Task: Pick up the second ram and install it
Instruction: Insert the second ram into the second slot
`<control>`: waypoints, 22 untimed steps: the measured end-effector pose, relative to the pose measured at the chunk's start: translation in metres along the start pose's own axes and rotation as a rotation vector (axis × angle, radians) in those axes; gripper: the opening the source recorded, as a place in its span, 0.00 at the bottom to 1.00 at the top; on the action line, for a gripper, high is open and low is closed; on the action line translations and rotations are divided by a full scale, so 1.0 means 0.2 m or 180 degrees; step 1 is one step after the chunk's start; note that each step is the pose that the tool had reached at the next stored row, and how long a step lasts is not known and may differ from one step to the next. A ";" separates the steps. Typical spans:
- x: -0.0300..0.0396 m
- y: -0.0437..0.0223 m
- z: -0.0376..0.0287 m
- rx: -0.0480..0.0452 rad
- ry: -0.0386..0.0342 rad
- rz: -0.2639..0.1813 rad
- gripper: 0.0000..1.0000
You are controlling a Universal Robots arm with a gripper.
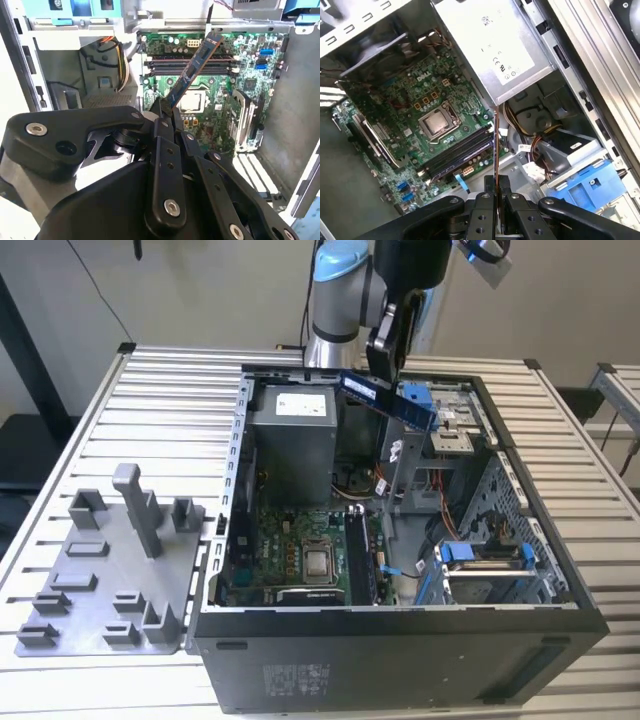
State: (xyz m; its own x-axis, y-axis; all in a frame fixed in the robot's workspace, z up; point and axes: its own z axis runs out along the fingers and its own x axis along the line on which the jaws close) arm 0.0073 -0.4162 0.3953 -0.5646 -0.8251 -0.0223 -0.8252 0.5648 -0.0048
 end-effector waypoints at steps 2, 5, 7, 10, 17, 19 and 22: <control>0.000 0.000 0.000 0.0002 0.0000 0.0068 0.14; 0.000 0.000 0.000 0.0003 0.0001 0.0153 0.14; 0.000 0.000 0.000 0.0004 0.0002 0.0213 0.14; 0.000 0.000 0.000 0.0006 0.0002 0.0303 0.14; 0.000 0.000 0.000 0.0009 0.0004 0.0496 0.14; 0.000 0.000 0.000 0.0009 0.0005 0.0547 0.14; 0.000 0.000 0.000 0.0010 0.0006 0.0626 0.14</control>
State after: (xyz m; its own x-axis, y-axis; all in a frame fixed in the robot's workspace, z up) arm 0.0073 -0.4162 0.3952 -0.7149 -0.6989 -0.0215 -0.6990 0.7151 -0.0038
